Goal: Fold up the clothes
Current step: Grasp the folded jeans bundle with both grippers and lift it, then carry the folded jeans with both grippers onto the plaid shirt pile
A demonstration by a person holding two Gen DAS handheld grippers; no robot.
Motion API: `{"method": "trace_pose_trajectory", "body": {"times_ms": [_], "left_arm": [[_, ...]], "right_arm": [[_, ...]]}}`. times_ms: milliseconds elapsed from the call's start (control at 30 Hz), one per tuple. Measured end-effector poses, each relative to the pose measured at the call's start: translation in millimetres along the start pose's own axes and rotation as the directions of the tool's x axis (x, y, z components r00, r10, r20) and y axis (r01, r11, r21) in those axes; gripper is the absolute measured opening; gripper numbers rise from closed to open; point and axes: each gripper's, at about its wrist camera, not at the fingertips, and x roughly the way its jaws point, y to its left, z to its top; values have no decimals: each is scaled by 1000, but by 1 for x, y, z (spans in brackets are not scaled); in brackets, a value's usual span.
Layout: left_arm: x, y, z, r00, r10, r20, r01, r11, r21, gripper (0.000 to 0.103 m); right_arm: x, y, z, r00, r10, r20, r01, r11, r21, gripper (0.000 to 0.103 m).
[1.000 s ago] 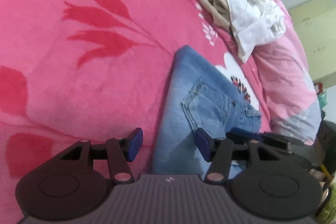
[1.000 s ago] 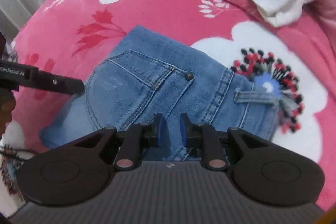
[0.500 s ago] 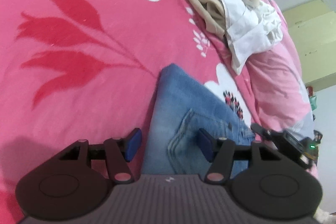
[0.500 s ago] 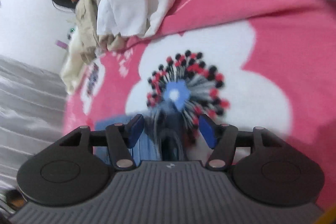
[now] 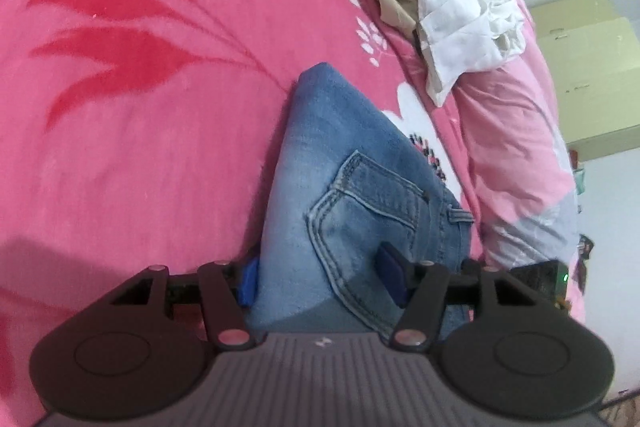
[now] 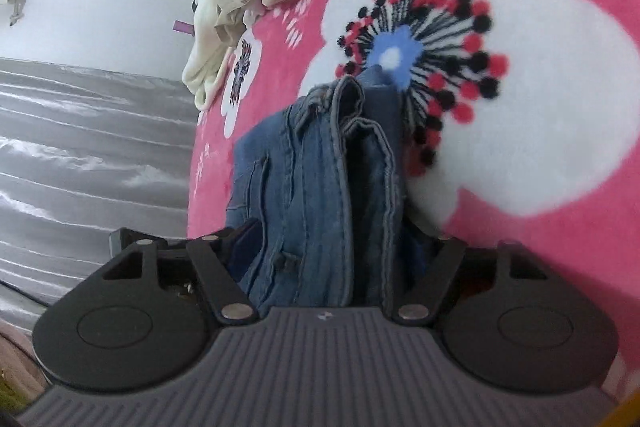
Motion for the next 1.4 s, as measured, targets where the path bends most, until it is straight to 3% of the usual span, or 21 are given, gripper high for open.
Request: {"method": "trace_pose_trajectory", "body": {"times_ms": [133, 267, 367, 433, 467, 600, 767, 1067, 1267, 1400], "left_arm": [[6, -11, 7, 999, 45, 4, -45, 996, 79, 61], [-9, -4, -13, 999, 32, 6, -32, 999, -9, 61], [-8, -9, -16, 998, 62, 21, -62, 998, -9, 60], [-4, -14, -15, 996, 93, 18, -93, 996, 4, 60], [-5, -18, -15, 994, 107, 20, -107, 994, 8, 58], [-19, -36, -23, 990, 135, 40, -135, 991, 8, 50], [-40, -57, -39, 986, 159, 55, -156, 987, -48, 46], [-91, -74, -74, 979, 106, 174, -88, 990, -107, 44], [-164, -53, -108, 952, 112, 283, -55, 978, -203, 44], [-248, -24, -134, 904, 151, 401, -35, 959, -280, 44]], "right_arm": [[10, 2, 18, 1000, 23, -14, -23, 1000, -4, 73], [9, 0, 4, 995, 47, -90, -47, 999, -1, 73], [4, -6, -12, 991, 80, -103, -74, 996, 58, 71], [13, -4, -6, 992, 60, -108, -53, 997, 64, 65], [17, -1, -3, 992, 42, -121, -35, 998, 55, 55], [17, 17, -3, 986, 0, -165, 1, 1000, 2, 36], [-2, 41, -8, 986, -38, -161, 32, 999, -42, 32], [-25, 105, -13, 983, -94, -158, 66, 983, -172, 31], [8, 175, -23, 972, -122, -202, 54, 948, -315, 31], [60, 239, -38, 954, -101, -281, -18, 920, -392, 31]]}}
